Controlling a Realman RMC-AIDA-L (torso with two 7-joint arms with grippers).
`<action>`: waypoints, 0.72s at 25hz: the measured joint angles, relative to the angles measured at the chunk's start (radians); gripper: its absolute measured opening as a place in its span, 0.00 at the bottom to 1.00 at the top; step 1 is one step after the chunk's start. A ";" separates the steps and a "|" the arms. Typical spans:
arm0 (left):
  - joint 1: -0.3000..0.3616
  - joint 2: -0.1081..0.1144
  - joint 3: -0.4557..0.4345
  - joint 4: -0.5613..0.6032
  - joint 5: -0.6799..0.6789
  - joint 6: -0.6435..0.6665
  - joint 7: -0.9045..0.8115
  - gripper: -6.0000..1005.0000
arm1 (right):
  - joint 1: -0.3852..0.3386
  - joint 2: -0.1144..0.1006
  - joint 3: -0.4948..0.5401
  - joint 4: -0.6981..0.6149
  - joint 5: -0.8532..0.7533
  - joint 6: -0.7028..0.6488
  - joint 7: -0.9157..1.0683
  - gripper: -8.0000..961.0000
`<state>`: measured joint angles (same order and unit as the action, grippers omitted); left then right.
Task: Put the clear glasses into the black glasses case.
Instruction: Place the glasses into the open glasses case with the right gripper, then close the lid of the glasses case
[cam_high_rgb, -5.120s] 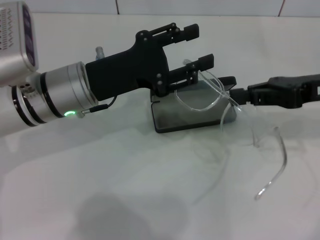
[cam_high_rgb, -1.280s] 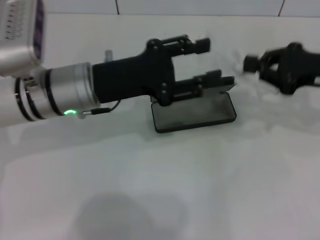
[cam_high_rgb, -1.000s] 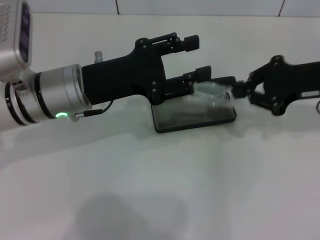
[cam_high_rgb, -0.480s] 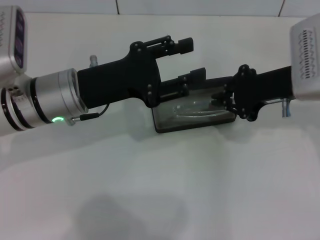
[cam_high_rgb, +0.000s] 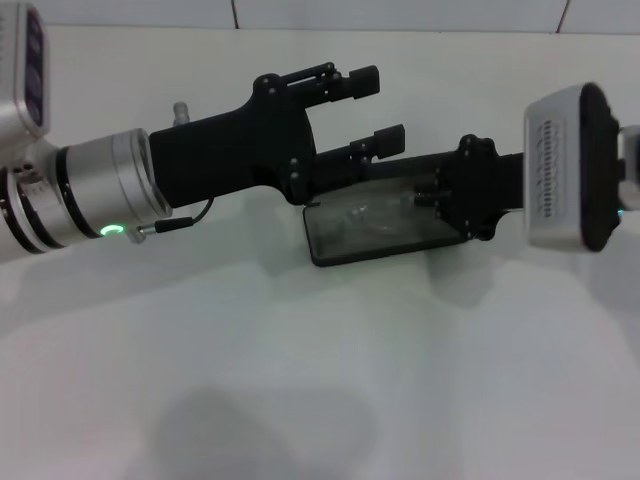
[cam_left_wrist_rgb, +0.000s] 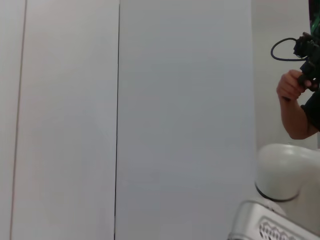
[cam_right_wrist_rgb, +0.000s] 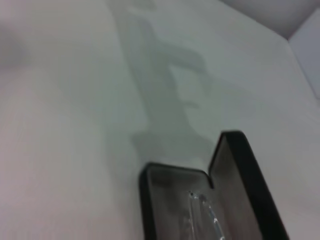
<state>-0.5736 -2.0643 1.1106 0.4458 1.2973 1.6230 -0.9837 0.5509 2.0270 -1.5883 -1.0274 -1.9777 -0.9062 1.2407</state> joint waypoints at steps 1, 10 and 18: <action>-0.001 0.000 0.000 0.000 0.000 -0.004 0.000 0.68 | -0.007 0.001 -0.025 -0.003 0.007 0.032 -0.002 0.08; -0.012 0.007 0.000 0.001 0.002 -0.015 0.002 0.68 | -0.013 -0.004 -0.048 -0.019 0.097 0.010 -0.003 0.11; -0.011 0.008 -0.014 -0.002 0.001 -0.027 -0.001 0.68 | -0.063 -0.006 0.155 -0.063 0.126 -0.228 0.003 0.30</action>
<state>-0.5846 -2.0565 1.0967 0.4435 1.2979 1.5957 -0.9848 0.4879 2.0210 -1.4329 -1.0906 -1.8514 -1.1340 1.2439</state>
